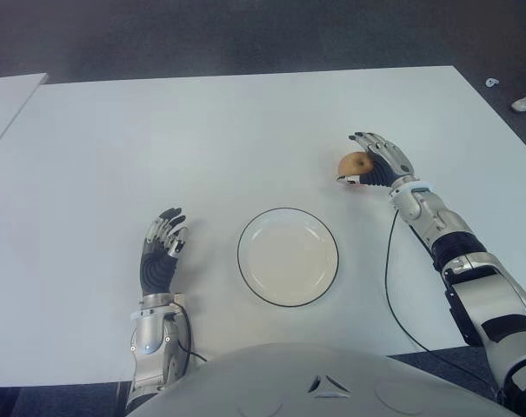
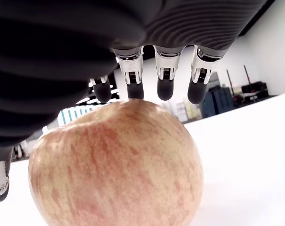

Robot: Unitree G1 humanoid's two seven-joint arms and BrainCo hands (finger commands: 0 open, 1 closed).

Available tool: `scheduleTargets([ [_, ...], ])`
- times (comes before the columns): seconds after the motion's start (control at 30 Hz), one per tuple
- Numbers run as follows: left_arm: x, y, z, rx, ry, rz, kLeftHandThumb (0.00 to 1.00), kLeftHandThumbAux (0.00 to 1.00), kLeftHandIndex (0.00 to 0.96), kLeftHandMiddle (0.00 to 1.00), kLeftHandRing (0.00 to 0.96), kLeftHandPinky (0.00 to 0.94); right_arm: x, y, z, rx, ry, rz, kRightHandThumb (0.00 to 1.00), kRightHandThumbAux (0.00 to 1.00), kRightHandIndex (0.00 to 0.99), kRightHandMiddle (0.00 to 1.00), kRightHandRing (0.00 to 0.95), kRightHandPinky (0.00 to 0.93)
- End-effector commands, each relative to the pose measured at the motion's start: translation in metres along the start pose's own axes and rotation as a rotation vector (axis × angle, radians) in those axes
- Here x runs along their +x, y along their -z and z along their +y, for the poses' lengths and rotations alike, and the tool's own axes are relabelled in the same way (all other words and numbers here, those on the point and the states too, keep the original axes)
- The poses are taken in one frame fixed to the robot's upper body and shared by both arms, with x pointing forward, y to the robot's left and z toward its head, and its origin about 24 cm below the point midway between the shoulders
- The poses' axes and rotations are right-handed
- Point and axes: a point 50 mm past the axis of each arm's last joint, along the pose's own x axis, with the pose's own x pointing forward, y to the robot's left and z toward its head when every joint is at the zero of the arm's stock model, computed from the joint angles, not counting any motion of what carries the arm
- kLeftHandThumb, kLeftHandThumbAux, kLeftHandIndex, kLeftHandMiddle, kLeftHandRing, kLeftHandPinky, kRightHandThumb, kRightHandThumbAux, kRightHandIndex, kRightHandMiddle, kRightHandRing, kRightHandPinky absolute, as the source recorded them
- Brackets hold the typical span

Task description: Put the apples into the plate.

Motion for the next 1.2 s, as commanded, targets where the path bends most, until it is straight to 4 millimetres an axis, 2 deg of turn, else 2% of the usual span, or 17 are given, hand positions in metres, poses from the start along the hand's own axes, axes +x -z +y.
scheduleTargets([
  [0.03,-0.019,0.022,0.009,0.016,-0.014,0.150,0.278,0.542,0.210,0.211,0.237,0.271,-0.001,-0.001,0.009,0.021,-0.013,0.010,0.349,0.456,0.030,0.037,0.034,0.062],
  [0.57,-0.021,0.022,0.015,0.033,-0.007,0.162,0.275,0.533,0.192,0.206,0.236,0.268,-0.002,0.000,0.015,0.023,-0.013,0.016,0.365,0.365,0.031,0.063,0.048,0.090],
  [0.87,-0.021,0.021,0.015,0.040,-0.012,0.153,0.280,0.529,0.196,0.206,0.234,0.264,-0.002,0.002,0.019,0.016,-0.036,0.034,0.328,0.296,0.035,0.065,0.044,0.076],
  [1.2,-0.023,0.020,0.015,0.036,-0.007,0.161,0.281,0.523,0.201,0.207,0.235,0.273,-0.011,0.000,0.039,0.029,-0.072,0.056,0.322,0.288,0.024,0.063,0.039,0.071],
])
